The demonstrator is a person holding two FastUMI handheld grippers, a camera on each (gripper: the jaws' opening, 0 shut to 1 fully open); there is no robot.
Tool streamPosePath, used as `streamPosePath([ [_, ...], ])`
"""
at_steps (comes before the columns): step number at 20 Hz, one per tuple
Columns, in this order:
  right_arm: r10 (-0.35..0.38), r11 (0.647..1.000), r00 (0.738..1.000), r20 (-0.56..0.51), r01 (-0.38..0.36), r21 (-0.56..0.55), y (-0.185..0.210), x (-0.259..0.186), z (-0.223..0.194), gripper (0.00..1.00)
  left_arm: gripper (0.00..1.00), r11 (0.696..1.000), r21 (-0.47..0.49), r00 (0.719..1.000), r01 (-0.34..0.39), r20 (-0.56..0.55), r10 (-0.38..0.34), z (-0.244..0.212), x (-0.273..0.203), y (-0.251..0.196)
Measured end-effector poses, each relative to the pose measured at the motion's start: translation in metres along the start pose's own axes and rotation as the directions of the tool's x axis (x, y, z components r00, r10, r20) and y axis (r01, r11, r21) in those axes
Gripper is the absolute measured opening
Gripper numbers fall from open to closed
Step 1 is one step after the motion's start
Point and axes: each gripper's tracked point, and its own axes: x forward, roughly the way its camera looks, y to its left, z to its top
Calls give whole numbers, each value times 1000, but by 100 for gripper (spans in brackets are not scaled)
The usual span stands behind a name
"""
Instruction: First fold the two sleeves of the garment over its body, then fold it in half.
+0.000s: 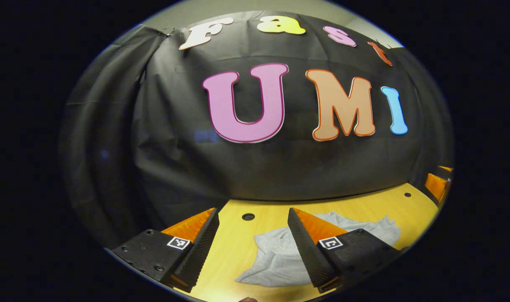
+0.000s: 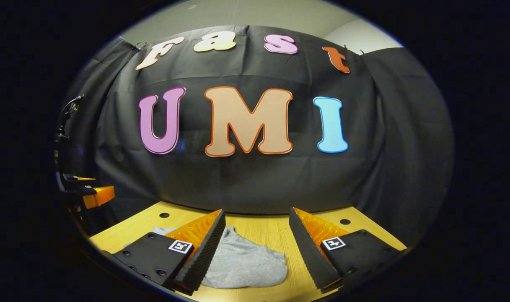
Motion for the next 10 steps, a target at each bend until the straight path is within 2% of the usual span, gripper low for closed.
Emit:
streamPosePath([
  [4,32,998,999,19,-33,53,17,-2,6,96,95,999,31,998,32,49,-34,19,-13,-13],
  [7,38,999,998,50,-40,30,22,-11,3,97,99,998,35,996,57,73,-60,26,-18,-25],
  [8,47,999,997,63,-48,19,24,-15,4,96,93,997,36,995,67,75,-70,28,-20,-27],
  [10,58,998,995,78,-58,8,29,-18,6,96,96,996,35,994,76,77,-78,29,-25,-28],
])
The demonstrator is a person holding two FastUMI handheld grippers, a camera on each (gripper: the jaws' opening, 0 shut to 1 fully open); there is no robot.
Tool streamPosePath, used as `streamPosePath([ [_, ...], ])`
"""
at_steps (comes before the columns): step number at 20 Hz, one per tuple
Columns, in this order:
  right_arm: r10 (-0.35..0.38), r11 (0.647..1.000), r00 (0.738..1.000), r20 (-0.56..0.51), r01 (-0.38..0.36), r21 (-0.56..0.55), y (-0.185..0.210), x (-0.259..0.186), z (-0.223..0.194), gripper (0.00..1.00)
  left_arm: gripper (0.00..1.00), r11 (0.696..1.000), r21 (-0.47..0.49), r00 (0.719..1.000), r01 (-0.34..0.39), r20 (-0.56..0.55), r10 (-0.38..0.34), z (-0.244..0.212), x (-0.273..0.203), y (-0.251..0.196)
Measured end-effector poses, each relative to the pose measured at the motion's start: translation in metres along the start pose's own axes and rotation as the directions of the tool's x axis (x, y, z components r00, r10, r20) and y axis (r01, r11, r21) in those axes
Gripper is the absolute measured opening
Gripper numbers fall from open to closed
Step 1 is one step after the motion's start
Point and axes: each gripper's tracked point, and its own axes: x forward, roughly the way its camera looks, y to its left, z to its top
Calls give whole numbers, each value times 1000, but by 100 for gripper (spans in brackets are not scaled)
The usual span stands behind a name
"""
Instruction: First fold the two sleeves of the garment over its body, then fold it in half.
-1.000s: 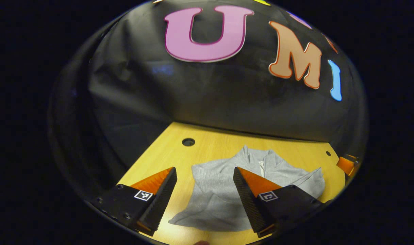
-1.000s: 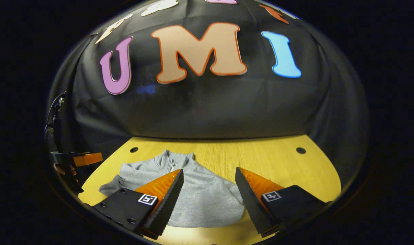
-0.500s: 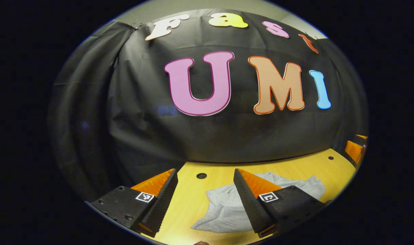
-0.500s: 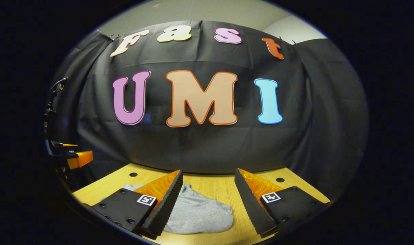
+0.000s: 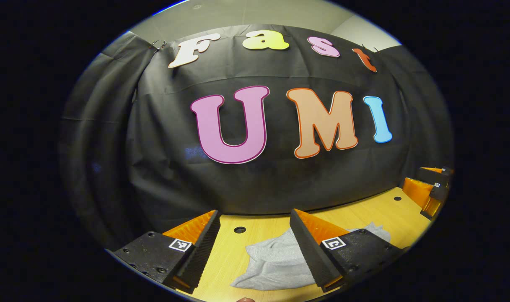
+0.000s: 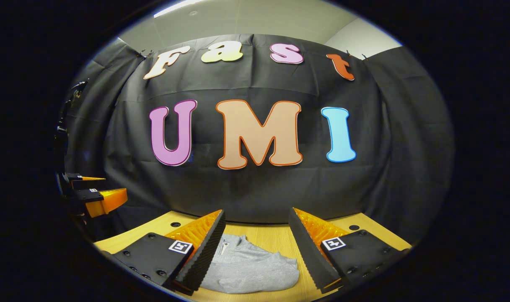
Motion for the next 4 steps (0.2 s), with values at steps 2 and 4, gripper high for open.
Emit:
streamPosePath([
  [2,0,1000,1000,10,0,-10,1,1,2,96,96,1000,3,1000,-6,3,6,1,2,1],
  [4,-2,1000,1000,22,3,-14,0,-1,5,96,96,1000,7,1000,-7,13,7,3,2,1],
])
